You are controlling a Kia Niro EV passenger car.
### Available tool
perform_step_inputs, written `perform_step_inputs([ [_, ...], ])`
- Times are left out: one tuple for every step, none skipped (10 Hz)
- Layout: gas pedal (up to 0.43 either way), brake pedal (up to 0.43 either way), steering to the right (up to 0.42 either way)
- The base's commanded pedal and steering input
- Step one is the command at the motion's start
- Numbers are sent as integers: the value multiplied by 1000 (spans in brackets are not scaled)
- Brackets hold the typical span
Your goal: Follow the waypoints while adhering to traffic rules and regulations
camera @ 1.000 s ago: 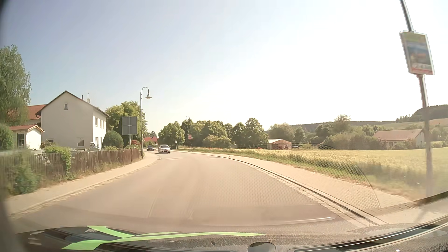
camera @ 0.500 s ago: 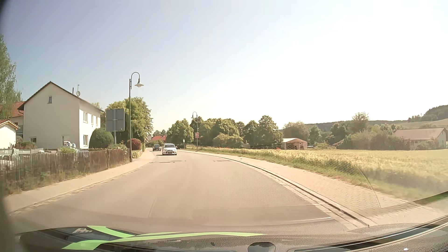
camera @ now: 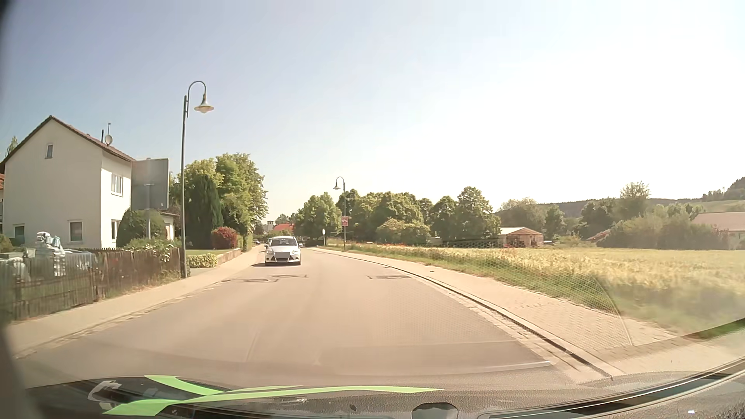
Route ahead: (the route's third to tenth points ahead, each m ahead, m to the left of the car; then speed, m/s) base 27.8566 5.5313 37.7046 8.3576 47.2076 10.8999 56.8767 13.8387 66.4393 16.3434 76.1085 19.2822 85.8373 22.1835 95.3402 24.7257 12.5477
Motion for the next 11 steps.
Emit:
perform_step_inputs([
  [169,0,-47],
  [169,0,-47],
  [177,0,-47],
  [177,0,-47],
  [177,0,-48],
  [169,0,-49],
  [169,0,-50],
  [157,0,-50],
  [157,0,-50],
  [157,0,-50],
  [157,0,-50],
])
